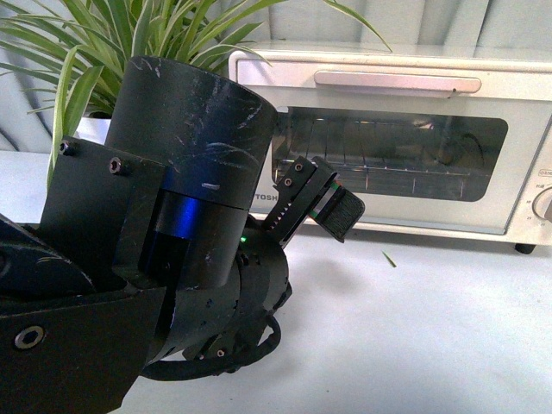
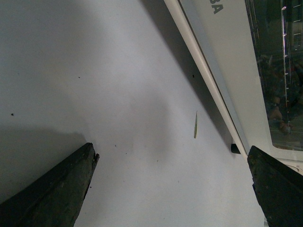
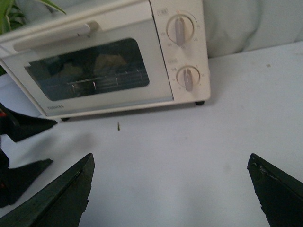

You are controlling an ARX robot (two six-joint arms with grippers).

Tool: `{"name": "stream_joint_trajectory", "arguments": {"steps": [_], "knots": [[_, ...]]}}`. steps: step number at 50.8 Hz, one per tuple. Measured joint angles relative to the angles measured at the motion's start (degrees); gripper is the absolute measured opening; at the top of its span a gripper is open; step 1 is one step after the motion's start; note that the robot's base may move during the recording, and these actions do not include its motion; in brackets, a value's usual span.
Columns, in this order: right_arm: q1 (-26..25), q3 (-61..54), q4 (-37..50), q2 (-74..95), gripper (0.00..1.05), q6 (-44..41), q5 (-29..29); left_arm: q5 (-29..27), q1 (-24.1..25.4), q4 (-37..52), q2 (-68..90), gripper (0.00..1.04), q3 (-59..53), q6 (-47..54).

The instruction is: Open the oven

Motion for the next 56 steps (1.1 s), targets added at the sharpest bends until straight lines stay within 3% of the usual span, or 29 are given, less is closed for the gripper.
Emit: {"name": "stream_joint_trajectory", "arguments": {"steps": [17, 38, 56], "knots": [[6.6, 18.1, 9.6, 29.0, 0.95, -1.5, 5.7, 0.0, 0.0, 0.0, 0.0, 0.98, 0.0, 0.0], [14.6, 40.7, 5.9, 52.4, 0.95, 1.2, 14.0, 0.5, 0.8, 0.5, -0.8, 0.98, -1.1, -0.5], [14.8, 47.8, 3.1, 62.4, 0.95, 5.0, 15.9, 0.8, 2.0, 0.6, -1.6, 0.98, -1.9, -0.7]]}}
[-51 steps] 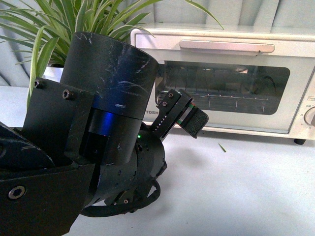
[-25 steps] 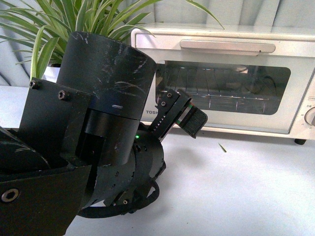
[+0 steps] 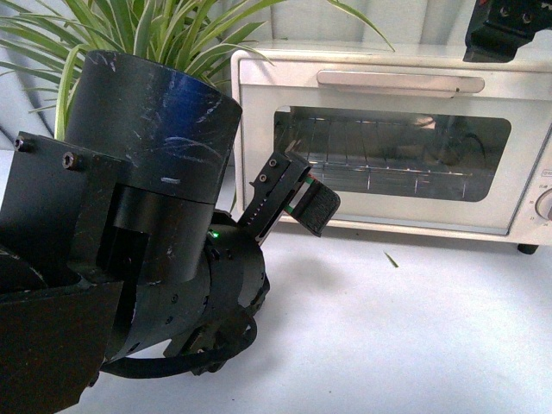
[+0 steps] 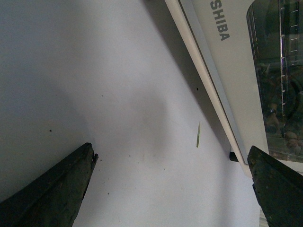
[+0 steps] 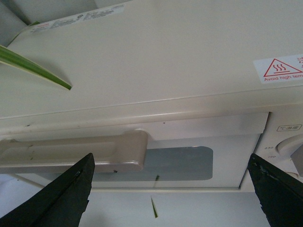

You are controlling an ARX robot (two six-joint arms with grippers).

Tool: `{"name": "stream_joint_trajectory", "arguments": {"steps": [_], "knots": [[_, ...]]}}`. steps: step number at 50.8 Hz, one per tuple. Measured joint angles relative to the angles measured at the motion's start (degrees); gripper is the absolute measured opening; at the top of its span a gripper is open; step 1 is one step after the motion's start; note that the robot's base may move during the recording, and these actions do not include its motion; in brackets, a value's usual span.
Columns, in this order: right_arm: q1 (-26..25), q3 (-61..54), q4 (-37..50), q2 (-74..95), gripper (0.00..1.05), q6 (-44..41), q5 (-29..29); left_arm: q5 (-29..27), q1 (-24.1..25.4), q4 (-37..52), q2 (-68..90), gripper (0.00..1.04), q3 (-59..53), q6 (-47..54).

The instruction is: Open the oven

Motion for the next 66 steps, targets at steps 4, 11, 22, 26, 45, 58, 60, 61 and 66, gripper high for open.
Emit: {"name": "stream_joint_trajectory", "arguments": {"steps": [4, 11, 22, 26, 45, 58, 60, 61, 66], "knots": [[0.0, 0.5, 0.0, 0.7, 0.95, 0.1, 0.5, 0.0, 0.1, 0.0, 0.0, 0.98, 0.0, 0.0], [0.0, 1.8, -0.1, 2.4, 0.95, 0.1, 1.0, 0.0, 0.1, -0.1, 0.0, 0.98, 0.0, 0.0], [0.0, 3.7, -1.1, 4.4, 0.95, 0.2, 1.8, 0.0, 0.2, -0.5, 0.0, 0.98, 0.0, 0.0], [0.0, 4.0, -1.1, 5.1, 0.95, 0.1, 2.3, 0.0, 0.3, -0.8, 0.0, 0.98, 0.0, 0.0], [-0.1, 5.7, -3.5, 6.4, 0.95, -0.9, 1.7, 0.3, 0.4, -1.6, 0.0, 0.98, 0.5, 0.0], [0.2, 1.4, -1.6, 3.4, 0.95, -3.2, -1.3, 0.2, 0.7, -1.6, 0.0, 0.98, 0.5, 0.1], [0.4, 0.2, -1.0, 2.6, 0.95, -3.5, -1.6, 0.2, 0.7, -1.6, 0.0, 0.98, 0.5, 0.1], [0.6, -0.5, -0.8, 2.2, 0.95, -3.5, -1.7, 0.2, 0.8, -1.6, 0.0, 0.98, 0.5, 0.1], [1.6, -4.3, 0.7, -0.3, 0.95, -3.9, -2.4, 0.2, 0.9, -1.5, 0.0, 0.98, 0.5, 0.1]]}}
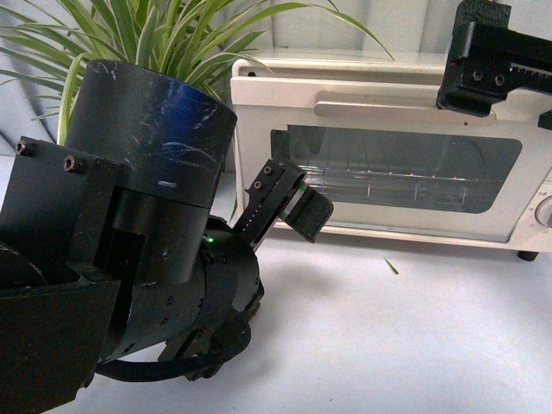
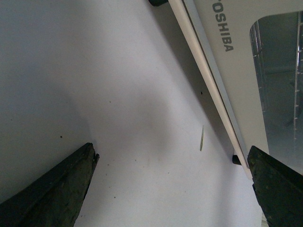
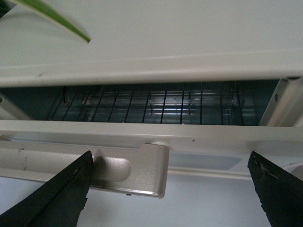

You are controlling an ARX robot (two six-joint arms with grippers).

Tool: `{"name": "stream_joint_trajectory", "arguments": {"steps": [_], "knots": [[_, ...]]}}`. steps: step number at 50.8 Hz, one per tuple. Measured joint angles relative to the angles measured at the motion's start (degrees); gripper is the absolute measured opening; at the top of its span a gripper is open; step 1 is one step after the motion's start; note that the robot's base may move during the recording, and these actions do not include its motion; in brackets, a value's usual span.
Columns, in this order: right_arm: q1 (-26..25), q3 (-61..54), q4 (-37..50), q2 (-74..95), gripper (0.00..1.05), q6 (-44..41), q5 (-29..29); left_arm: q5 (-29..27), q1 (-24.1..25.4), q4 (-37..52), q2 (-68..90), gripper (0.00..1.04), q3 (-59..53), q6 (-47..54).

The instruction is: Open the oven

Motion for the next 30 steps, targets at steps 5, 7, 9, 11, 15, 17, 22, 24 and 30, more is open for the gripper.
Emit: {"name": "stream_joint_trajectory", "arguments": {"steps": [5, 7, 9, 11, 15, 17, 22, 24, 30], "knots": [[0.6, -2.4, 1.1, -1.4, 0.95, -0.1, -0.4, 0.0, 0.1, 0.1, 0.0, 0.98, -0.1, 0.0], [0.9, -3.6, 1.6, -2.0, 0.95, 0.0, -0.6, 0.0, 0.1, 0.2, 0.0, 0.98, -0.1, 0.0], [1.2, -4.7, 2.0, -2.6, 0.95, 0.0, -0.8, 0.0, 0.1, 0.4, 0.0, 0.98, -0.2, 0.0], [1.5, -6.1, 2.6, -3.3, 0.95, 0.0, -1.0, 0.0, 0.1, 0.5, 0.0, 0.98, -0.4, 0.0], [1.9, -8.9, 3.6, -4.5, 0.95, 0.2, -2.1, 0.0, 0.1, 0.9, 0.0, 0.98, -0.7, 0.0], [2.0, -9.8, 3.9, -4.8, 0.95, 0.2, -2.5, 0.0, 0.1, 1.0, 0.0, 0.98, -0.8, 0.0], [2.2, -11.6, 4.2, -5.6, 0.95, 0.2, -3.6, 0.2, 0.1, 1.3, -0.2, 0.98, -1.2, 0.2], [2.3, -12.3, 4.2, -5.9, 0.95, 0.1, -4.0, 0.5, 0.1, 1.5, -0.4, 0.98, -1.5, 0.2], [2.3, -13.9, 4.1, -7.0, 0.95, 0.0, -4.9, 0.9, 0.1, 1.5, -1.0, 0.98, -2.4, 0.5]]}}
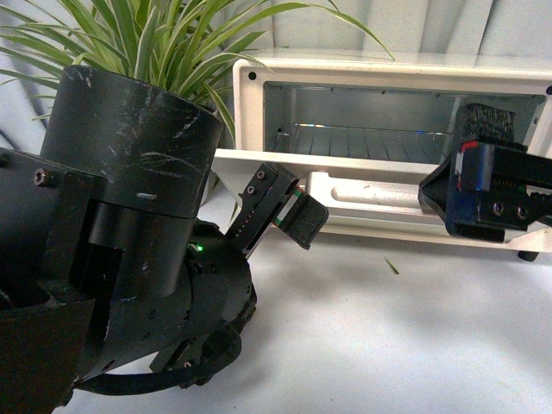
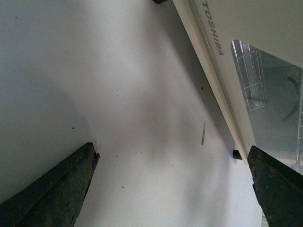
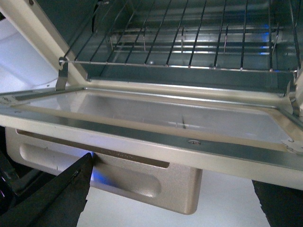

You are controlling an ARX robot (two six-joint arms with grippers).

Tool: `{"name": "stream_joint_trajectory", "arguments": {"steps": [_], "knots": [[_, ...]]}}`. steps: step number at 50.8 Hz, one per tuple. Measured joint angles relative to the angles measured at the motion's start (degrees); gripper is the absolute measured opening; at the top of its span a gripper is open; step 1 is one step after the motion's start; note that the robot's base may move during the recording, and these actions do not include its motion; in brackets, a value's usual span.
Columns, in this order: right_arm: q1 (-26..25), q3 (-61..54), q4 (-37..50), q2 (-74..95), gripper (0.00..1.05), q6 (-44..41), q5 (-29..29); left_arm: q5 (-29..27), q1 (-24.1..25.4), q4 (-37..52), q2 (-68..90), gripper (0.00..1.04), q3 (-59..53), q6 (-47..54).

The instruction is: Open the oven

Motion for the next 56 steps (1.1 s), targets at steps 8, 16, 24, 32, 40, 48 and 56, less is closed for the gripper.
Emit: {"name": "stream_joint_trajectory", "arguments": {"steps": [8, 16, 24, 32, 40, 48, 56], "knots": [[0.0, -1.7, -1.3, -2.6, 0.95, 0.0, 0.1, 0.3, 0.0, 0.0, -0.9, 0.98, -1.3, 0.8], [0.0, -2.5, -4.6, -9.5, 0.95, 2.2, -1.7, 0.6, 0.4, 0.8, -1.9, 0.98, -3.2, 1.5], [-0.6, -2.5, -6.5, -14.5, 0.95, 4.2, -2.8, 1.0, 0.8, 1.4, -2.8, 0.98, -4.7, 1.8], [-3.2, -2.5, -7.5, -17.6, 0.95, 6.3, -3.4, 0.6, 0.9, 2.3, -3.6, 0.98, -6.2, 1.9], [-5.4, -2.5, -8.1, -18.8, 0.95, 7.0, -4.8, 0.4, 0.7, 2.4, -4.4, 0.98, -7.3, 1.9], [-7.3, -2.6, -8.4, -19.5, 0.95, 7.3, -5.9, 0.2, 0.5, 2.6, -5.9, 0.98, -9.1, 2.1], [-8.4, -2.7, -8.5, -19.8, 0.95, 7.3, -6.5, 0.1, 0.6, 2.9, -6.9, 0.98, -10.5, 2.1]]}}
